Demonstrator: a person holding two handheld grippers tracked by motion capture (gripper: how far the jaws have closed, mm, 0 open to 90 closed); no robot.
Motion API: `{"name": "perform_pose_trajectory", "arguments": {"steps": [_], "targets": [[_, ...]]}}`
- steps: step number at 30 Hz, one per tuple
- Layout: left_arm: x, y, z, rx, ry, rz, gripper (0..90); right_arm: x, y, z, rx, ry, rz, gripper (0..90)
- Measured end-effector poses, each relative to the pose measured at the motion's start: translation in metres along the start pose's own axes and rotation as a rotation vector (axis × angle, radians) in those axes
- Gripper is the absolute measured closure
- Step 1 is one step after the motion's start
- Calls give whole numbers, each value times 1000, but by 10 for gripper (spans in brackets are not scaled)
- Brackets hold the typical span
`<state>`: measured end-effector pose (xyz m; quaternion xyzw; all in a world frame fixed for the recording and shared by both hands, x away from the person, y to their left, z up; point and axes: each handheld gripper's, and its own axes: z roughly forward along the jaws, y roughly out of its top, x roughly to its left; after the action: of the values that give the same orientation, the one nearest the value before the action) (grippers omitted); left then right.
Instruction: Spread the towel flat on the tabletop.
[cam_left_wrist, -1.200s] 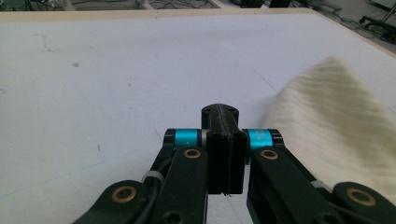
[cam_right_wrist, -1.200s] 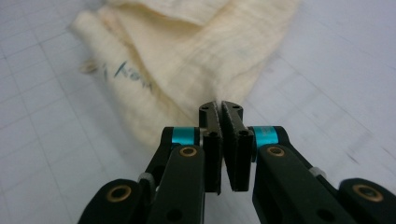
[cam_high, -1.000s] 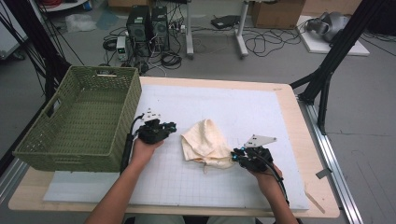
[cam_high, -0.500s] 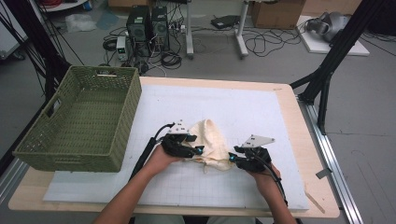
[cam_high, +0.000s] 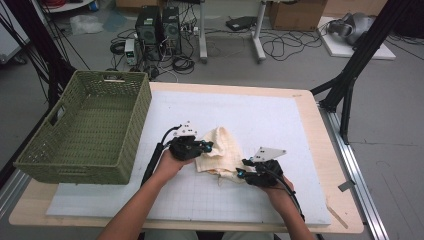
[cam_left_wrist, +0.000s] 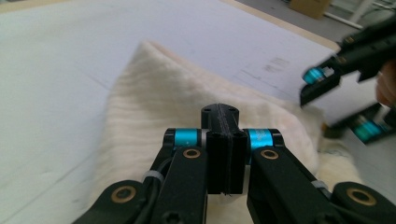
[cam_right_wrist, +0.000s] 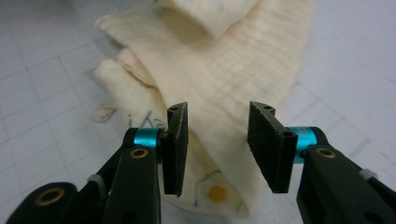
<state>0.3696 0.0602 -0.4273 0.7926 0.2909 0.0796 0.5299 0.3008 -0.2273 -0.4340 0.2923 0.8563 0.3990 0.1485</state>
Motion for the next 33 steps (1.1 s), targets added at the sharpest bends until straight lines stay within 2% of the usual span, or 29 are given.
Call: {"name": "perform_pose_trajectory", "arguments": {"steps": [2,5,7,9,11,14,16,17,19,21,23,25,27,29,32,33], "targets": [[5,1,-3,-16,47,-12,895,3,1,5,9,0,-11,573],[20,2,-10,-59,168,-63,895,4,2,10,30,6,-26,571],[29,0,-14,-59,221,-87,895,7,2,16,65,12,-52,586],[38,-3,-18,-61,261,-121,895,8,2,18,66,23,-61,686],[45,-4,-23,-68,299,-141,895,8,3,17,70,34,-65,833],[50,-4,-28,-96,340,-161,895,7,3,13,74,73,-62,868],[53,-3,-28,-74,336,-172,895,8,2,7,79,100,-57,868],[54,-1,-28,-71,341,-164,895,8,1,3,78,108,-58,869],[55,3,-28,-83,349,-157,895,4,1,-5,64,102,-40,869],[55,8,-25,-78,346,-149,895,-4,0,-14,21,80,12,869],[56,8,-20,-84,362,-140,895,-12,-1,-19,-17,56,70,869],[59,5,-14,-44,356,-162,895,-21,-2,-24,-70,13,126,870],[60,3,-8,-37,354,-178,894,-31,-3,-30,-118,-61,168,869],[57,2,-2,-37,353,-174,894,-41,-5,-34,-131,-149,205,869],[55,1,5,-38,362,-174,872,-59,-10,-36,-105,-290,278,870],[55,1,6,-37,364,-187,805,-62,-11,-35,-92,-319,290,870]]}}
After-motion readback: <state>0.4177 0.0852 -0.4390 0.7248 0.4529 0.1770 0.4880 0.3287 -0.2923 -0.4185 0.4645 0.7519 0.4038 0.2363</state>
